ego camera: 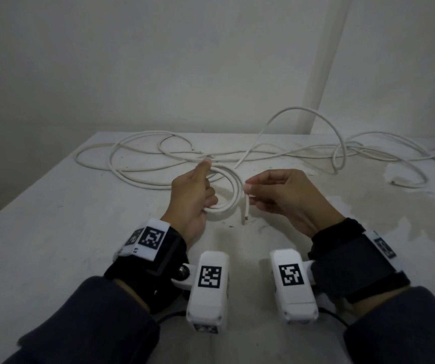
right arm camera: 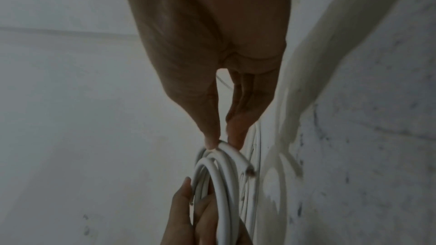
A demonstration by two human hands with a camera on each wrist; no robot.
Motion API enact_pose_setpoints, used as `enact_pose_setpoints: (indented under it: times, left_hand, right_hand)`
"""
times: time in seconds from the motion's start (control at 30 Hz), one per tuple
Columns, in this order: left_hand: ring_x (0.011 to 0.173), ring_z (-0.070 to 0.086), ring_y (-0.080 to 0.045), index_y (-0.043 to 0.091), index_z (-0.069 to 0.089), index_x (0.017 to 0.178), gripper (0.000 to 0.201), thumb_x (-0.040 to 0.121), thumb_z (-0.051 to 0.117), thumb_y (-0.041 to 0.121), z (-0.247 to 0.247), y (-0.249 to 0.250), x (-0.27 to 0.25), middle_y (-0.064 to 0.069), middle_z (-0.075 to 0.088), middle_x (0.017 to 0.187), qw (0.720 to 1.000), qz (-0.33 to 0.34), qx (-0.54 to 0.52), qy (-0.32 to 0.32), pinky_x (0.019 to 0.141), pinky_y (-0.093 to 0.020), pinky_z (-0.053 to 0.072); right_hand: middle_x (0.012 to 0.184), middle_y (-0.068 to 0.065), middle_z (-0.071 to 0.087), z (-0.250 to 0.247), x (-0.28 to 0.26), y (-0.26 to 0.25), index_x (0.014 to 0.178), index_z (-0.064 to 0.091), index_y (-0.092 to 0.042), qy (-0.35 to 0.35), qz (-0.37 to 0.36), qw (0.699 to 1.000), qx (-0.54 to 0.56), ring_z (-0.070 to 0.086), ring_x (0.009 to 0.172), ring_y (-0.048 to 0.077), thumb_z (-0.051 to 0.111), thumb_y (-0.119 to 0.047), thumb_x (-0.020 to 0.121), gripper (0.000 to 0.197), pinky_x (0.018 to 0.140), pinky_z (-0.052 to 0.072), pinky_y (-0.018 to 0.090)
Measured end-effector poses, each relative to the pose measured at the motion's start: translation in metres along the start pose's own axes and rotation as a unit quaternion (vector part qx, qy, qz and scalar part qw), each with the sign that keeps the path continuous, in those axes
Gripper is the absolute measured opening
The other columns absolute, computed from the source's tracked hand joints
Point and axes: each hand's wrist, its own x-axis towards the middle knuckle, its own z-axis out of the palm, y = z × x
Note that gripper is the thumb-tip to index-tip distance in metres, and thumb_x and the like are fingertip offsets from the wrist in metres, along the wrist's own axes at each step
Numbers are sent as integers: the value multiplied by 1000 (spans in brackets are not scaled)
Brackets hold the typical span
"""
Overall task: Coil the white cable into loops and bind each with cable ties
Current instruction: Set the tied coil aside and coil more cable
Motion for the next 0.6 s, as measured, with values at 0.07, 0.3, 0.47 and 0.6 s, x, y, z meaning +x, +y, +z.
enact_pose_setpoints:
  times: [0.07,0.3,0.47,0.6]
  left_hand:
    - [35,20,-5,14,49,68,30,95,57,22,1,-1,-1,9,24,44,1000,9,5,-2,34,-17,20]
    - [35,23,-4,16,46,66,34,96,55,28,5,-7,-4,10,25,42,999,36,10,18,35,-17,25]
    - [34,24,-5,14,45,71,33,97,52,34,9,-10,-7,11,26,40,999,21,-13,29,36,-16,27]
    - [34,25,-5,16,41,67,37,98,49,34,14,-13,-9,11,25,39,999,17,-7,30,39,-18,28]
  right_hand:
    - [71,8,70,1,-1,0,77,70,-3,-15,9,999,31,67,63,14,75,0,76,6,57,53,18]
    - [76,14,71,1,1,3,78,69,5,-31,-3,998,48,69,71,19,74,5,75,6,68,58,23]
    - [83,20,71,5,-2,1,71,60,-4,-37,-32,998,40,69,76,24,78,-1,72,18,72,59,31]
    - [85,31,69,6,-5,0,70,51,-7,-40,-49,998,30,69,71,30,79,3,70,29,59,56,29]
